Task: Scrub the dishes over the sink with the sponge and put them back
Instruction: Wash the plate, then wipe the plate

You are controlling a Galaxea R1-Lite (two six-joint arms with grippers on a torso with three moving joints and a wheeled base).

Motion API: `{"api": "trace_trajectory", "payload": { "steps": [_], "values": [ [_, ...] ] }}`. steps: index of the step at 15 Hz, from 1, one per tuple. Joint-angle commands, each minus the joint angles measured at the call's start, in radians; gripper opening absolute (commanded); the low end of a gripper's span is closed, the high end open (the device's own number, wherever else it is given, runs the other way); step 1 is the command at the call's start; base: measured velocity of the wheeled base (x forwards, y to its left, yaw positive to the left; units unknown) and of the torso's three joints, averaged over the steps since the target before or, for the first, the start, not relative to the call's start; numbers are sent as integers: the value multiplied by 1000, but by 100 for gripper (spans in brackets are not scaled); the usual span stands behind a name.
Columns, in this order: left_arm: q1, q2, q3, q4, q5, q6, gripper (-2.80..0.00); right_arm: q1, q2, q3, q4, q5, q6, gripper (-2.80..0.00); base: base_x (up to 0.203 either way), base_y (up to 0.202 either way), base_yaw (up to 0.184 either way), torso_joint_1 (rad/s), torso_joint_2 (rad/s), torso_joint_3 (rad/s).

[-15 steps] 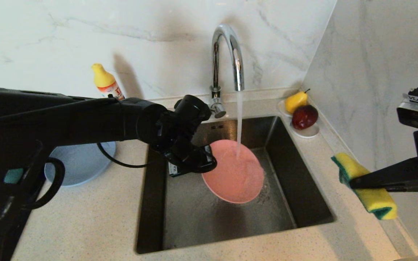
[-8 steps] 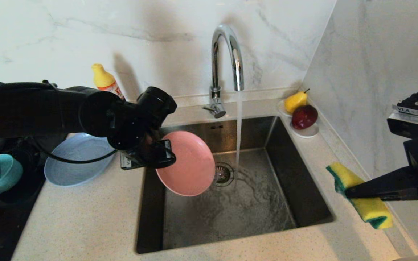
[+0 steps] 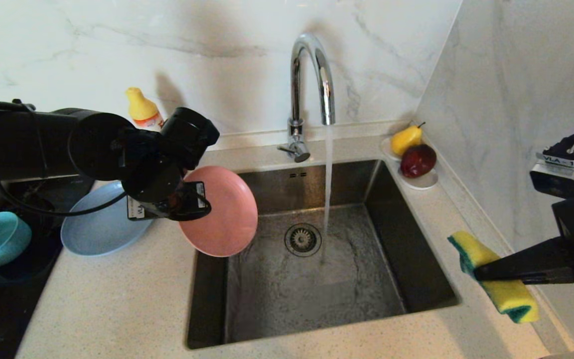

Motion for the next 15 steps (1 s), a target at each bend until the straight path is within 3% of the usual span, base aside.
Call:
{"api": "trace_trajectory", "payload": {
  "steps": [1, 2, 5, 9, 13, 15],
  "values": [
    [0, -19, 0, 1, 0, -9, -280, 1, 0, 17, -24, 4, 3, -280, 0, 0, 0, 0, 0, 0],
    [0, -38, 0, 0, -12, -11, -280, 3, -3, 23, -39, 5, 3, -280, 0, 0, 0, 0, 0, 0],
    [0, -135, 62, 2, -155, 11, -280, 64, -4, 18, -32, 20, 5, -280, 0, 0, 0, 0, 0, 0],
    [-2, -319, 228, -32, -297, 103, -280, 236, 20, -5, -34, 18, 10, -280, 0, 0, 0, 0, 0, 0],
    [-2, -463, 468, -145, -450, 250, -280, 410, 118, -55, -36, -14, 15, -280, 0, 0, 0, 0, 0, 0],
    [-4, -484, 545, -263, -483, 280, -280, 492, 186, -87, -32, -34, 15, -280, 0, 0, 0, 0, 0, 0]
  ]
}}
